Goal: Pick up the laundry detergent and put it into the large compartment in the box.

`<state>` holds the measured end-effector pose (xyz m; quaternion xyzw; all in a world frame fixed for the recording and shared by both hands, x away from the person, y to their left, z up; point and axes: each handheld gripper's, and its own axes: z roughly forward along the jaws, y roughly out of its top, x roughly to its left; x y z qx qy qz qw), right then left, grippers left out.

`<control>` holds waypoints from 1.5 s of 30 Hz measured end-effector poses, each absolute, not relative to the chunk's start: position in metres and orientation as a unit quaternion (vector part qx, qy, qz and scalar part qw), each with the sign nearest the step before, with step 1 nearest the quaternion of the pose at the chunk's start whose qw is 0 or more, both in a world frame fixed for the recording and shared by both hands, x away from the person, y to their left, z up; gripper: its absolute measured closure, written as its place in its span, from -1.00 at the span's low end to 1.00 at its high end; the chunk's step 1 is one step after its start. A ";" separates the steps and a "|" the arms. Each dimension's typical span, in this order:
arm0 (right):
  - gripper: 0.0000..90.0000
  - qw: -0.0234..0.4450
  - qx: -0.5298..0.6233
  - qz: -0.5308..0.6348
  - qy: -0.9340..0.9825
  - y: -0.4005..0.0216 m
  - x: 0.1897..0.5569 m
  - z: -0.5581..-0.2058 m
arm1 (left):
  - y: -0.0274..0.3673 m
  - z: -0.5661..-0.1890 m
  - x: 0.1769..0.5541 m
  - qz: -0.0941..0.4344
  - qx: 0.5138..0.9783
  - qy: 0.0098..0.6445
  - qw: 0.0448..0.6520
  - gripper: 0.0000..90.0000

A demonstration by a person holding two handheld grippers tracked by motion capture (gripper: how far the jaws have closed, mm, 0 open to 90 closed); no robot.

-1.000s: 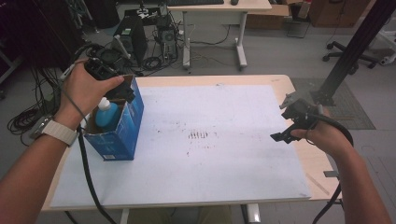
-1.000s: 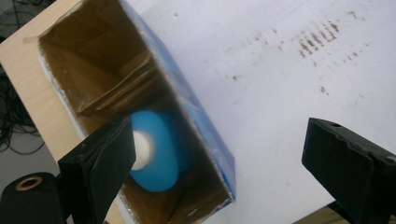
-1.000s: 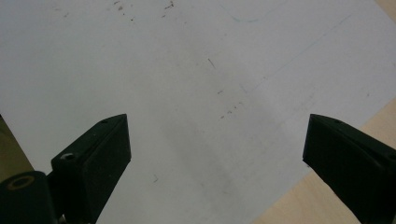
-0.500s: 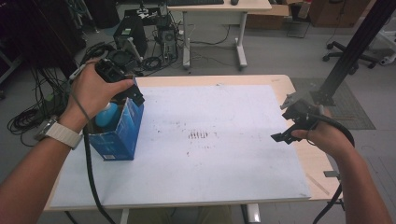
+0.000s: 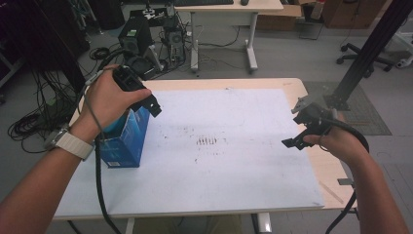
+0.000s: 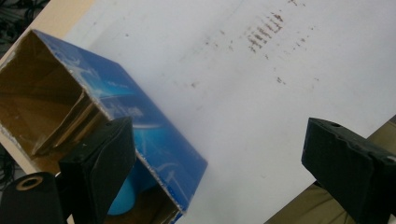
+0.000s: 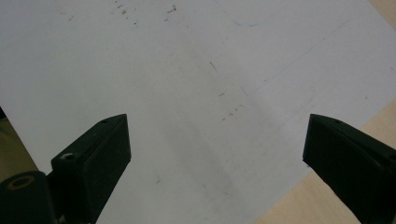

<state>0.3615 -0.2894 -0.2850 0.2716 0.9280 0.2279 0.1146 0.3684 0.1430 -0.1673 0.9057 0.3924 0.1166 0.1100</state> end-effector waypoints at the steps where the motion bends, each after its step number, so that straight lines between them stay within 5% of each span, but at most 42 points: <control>1: -0.83 0.115 0.272 0.229 0.928 -0.289 0.361 -0.285 | 0.142 -0.168 0.368 0.115 0.906 0.391 0.112 -0.77; 45: -0.83 0.116 0.271 0.231 0.927 -0.290 0.360 -0.282 | 0.080 -0.189 0.346 0.071 0.962 0.229 0.130 -0.78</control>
